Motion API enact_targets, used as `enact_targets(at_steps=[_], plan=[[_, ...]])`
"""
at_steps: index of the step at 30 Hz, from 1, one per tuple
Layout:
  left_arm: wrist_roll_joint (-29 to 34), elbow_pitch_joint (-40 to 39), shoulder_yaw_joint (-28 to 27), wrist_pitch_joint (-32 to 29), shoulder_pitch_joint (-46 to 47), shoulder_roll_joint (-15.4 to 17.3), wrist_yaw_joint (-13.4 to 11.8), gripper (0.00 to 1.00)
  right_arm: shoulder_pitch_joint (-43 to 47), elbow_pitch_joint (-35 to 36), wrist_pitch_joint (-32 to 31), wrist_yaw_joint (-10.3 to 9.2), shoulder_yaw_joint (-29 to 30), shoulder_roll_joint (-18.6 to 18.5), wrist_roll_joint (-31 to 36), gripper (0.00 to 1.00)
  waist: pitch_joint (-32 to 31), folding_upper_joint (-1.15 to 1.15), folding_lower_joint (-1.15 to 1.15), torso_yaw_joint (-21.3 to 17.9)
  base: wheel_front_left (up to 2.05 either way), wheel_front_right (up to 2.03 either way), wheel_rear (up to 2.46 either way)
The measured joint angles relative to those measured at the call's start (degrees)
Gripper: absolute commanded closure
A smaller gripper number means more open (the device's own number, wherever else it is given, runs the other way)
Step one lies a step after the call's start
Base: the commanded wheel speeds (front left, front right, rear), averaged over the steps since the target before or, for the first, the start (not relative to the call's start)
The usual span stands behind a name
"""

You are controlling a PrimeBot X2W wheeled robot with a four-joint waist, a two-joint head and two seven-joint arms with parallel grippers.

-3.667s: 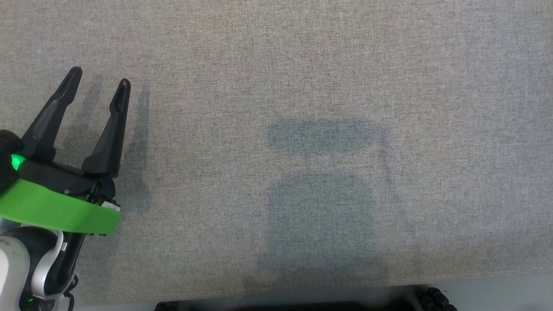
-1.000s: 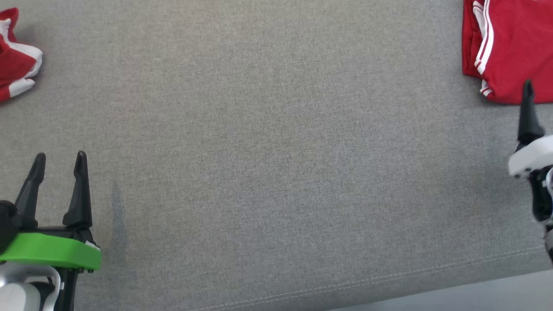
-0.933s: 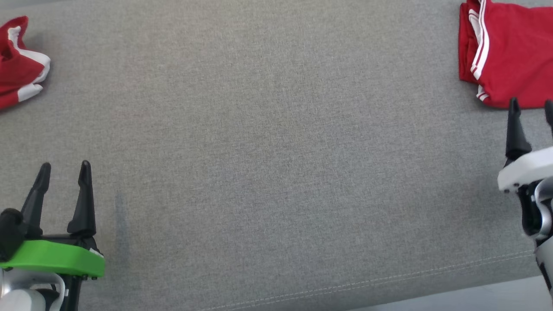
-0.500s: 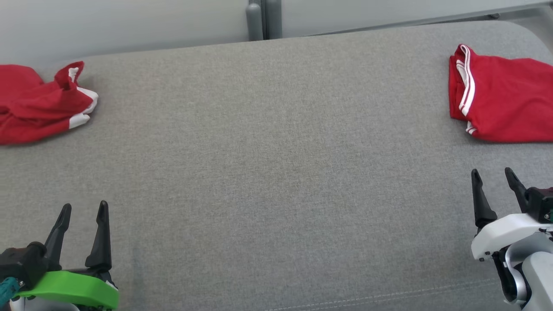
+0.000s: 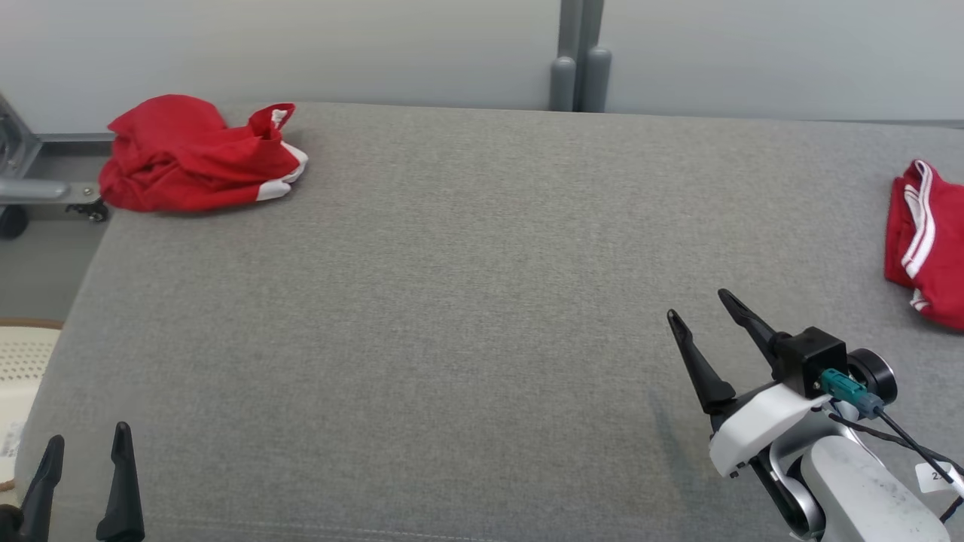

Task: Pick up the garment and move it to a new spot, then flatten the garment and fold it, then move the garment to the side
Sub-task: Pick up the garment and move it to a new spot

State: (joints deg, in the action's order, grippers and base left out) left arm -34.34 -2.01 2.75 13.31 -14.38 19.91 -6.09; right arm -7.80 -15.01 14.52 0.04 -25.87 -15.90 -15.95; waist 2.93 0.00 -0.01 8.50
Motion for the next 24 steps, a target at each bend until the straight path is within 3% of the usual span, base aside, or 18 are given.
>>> enact_targets(at_steps=[4, 9, 16, 21, 24], plan=[[0.0, -0.8, -0.4, 0.4, -1.0, 0.0, 0.0, 0.0, 0.1, -0.3, -0.5, -0.36, 1.2, -0.3, 0.0, 0.0, -0.9, 0.0, 0.0, 3.3, 0.0, 0.0, 0.0], [0.0, -2.3, 0.9, 0.4, -0.9, 0.8, 0.1, 0.0, 2.0, -0.1, -0.6, -2.74, 3.7, -1.2, -0.2, 0.0, -1.7, 0.0, 0.0, 7.5, 0.0, 0.0, 0.0], [-1.8, -3.6, -0.2, -0.3, -0.9, 1.5, 1.3, 0.0, 2.7, 2.8, -2.1, -3.67, 3.6, -1.2, -0.1, 0.0, -0.8, 0.0, 0.0, 12.1, 0.0, 0.0, 0.0], [-7.1, -4.7, 0.2, -5.1, 1.5, 1.9, 3.9, 0.0, 2.5, 5.4, -3.6, -4.19, 4.7, -3.0, 0.4, 0.0, 1.7, 0.0, 0.0, 12.5, 0.0, 0.0, 0.0], [-8.3, -5.0, 1.2, -10.6, 6.6, 5.2, 4.9, 0.0, 2.1, 7.3, -4.4, -4.2, 5.6, -4.6, 1.1, 0.0, 3.9, 0.0, 0.0, 12.2, 0.0, 0.0, 0.0]])
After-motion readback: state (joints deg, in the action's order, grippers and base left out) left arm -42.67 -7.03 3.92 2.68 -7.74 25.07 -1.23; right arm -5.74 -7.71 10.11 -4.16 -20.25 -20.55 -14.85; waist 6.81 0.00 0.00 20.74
